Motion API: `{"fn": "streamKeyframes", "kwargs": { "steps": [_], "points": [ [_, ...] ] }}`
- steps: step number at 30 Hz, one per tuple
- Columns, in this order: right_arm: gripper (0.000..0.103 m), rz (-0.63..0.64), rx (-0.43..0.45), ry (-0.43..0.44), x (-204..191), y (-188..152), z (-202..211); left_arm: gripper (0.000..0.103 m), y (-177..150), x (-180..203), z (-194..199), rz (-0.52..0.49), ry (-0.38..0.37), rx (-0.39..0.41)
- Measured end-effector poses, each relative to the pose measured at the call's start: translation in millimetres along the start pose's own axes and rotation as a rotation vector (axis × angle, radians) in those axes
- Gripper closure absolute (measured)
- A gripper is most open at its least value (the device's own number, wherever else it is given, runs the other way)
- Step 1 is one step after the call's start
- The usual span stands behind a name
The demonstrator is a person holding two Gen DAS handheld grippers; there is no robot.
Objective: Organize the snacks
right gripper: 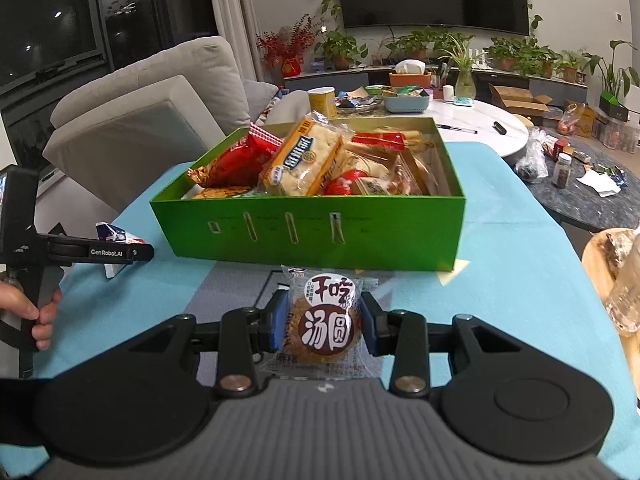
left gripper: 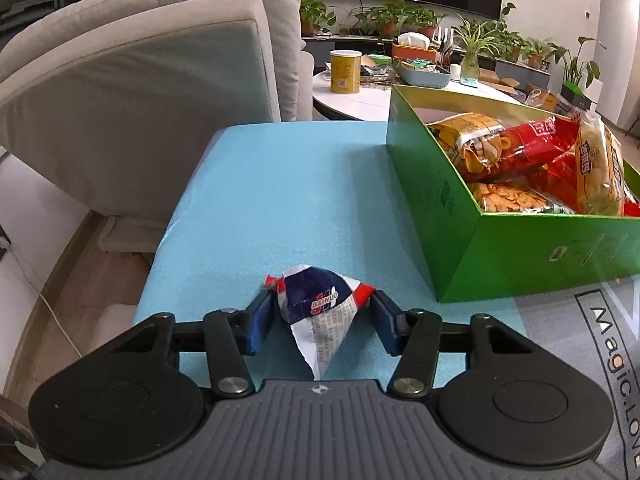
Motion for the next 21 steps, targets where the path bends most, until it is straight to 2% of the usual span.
{"fn": "streamKeyframes", "kwargs": {
  "steps": [7, 21],
  "points": [
    [0.024, -0.014, -0.005, -0.005, -4.8, 4.3, 7.6, 0.064, 2.3, 2.3, 26.8, 0.007, -0.042, 0.024],
    [0.024, -0.023, 0.119, -0.008, -18.3, 35.7, 56.6, 0.065, 37.2, 32.7, 108.3, -0.05, -0.154, 0.192]
  ]
}}
Point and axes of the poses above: each gripper's, at about its wrist camera, not at the fingertips, and z roughly against the way its jaws point, x to its right, y to its top, the point moved 1 cm from there along -z, roughly the way its jaws point, and after that the axes turned 5 degrees about x, right-handed, at the moved point
